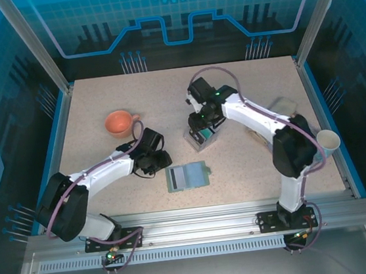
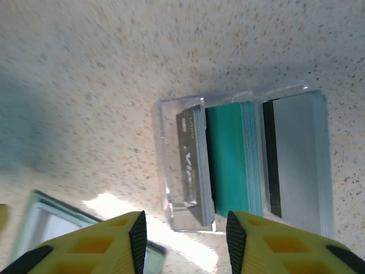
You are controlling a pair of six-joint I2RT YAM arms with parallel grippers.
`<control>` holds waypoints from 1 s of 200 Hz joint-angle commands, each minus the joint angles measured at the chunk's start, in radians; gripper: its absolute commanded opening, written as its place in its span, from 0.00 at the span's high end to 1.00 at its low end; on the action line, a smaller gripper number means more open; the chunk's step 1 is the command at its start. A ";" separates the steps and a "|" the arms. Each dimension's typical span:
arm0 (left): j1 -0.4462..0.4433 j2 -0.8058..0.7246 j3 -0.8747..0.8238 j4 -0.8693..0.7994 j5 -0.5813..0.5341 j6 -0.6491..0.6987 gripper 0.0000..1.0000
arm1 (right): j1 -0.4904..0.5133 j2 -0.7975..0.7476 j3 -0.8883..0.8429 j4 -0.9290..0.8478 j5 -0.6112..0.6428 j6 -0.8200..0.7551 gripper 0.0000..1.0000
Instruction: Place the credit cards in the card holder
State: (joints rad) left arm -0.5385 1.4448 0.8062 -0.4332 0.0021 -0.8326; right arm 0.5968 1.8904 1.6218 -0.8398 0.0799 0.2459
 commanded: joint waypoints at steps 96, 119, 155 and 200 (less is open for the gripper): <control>0.018 -0.009 0.059 0.027 0.057 -0.051 0.45 | 0.093 0.246 0.171 -0.123 0.238 -0.123 0.61; 0.017 -0.025 0.046 0.030 0.046 -0.059 0.43 | 0.103 0.268 0.168 -0.115 0.267 -0.129 0.62; 0.018 -0.029 0.041 0.029 0.045 -0.059 0.42 | 0.133 0.289 0.165 -0.094 0.384 -0.140 0.61; 0.017 -0.035 0.036 0.028 0.044 -0.059 0.42 | 0.143 0.264 0.160 -0.091 0.475 -0.140 0.62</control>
State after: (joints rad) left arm -0.5262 1.4422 0.8612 -0.4122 0.0563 -0.8852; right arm 0.7334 2.1628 1.7702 -0.9302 0.4820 0.1181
